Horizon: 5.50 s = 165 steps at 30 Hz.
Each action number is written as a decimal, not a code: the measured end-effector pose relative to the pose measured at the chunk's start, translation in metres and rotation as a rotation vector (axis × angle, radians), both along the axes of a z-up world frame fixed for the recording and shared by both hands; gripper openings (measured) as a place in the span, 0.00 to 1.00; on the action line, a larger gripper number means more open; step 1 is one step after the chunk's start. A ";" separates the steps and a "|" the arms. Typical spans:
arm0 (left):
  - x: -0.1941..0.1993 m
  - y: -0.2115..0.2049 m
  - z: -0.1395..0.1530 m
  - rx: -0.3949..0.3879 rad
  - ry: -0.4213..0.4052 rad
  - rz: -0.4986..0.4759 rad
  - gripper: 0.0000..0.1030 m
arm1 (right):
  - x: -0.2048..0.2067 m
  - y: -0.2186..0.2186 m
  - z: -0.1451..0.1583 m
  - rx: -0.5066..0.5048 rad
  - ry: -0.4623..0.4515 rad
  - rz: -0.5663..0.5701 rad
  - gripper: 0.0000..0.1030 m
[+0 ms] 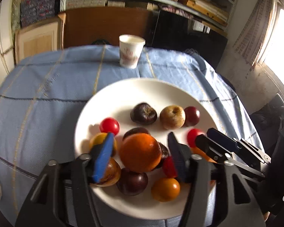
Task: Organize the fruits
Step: 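Release the tomato onto the plate with the right tool while the left tool releases the orange, then grasp a dark brown round fruit with the right tool, then grasp a small red tomato with the left tool while the right tool holds the dark fruit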
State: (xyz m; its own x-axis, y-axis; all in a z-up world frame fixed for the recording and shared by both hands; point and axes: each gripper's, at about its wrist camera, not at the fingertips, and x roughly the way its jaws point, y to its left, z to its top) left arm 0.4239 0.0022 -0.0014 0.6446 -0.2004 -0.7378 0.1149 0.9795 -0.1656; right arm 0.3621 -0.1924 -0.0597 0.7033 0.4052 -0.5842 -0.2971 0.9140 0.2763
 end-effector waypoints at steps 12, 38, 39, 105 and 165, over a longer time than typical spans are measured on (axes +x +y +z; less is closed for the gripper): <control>-0.108 0.004 0.019 0.145 -0.146 0.078 0.86 | -0.075 -0.003 0.013 -0.004 -0.056 0.045 0.55; -0.161 0.072 -0.020 0.143 -0.028 0.280 0.93 | -0.131 0.039 -0.018 -0.073 0.065 0.217 0.55; -0.161 0.072 -0.021 0.142 -0.024 0.280 0.93 | -0.132 0.040 -0.019 -0.076 0.071 0.221 0.55; -0.206 0.056 -0.010 0.085 -0.087 -0.034 0.92 | -0.130 0.011 -0.034 -0.113 0.304 0.168 0.37; -0.195 0.012 -0.062 0.130 0.064 -0.218 0.24 | -0.134 0.016 -0.038 -0.164 0.274 0.158 0.38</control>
State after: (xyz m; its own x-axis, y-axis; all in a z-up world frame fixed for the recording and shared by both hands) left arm 0.2294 0.0138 -0.0631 0.5475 -0.2303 -0.8045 0.3190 0.9462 -0.0538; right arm 0.2280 -0.1763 -0.0976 0.4474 0.3818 -0.8088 -0.3732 0.9015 0.2191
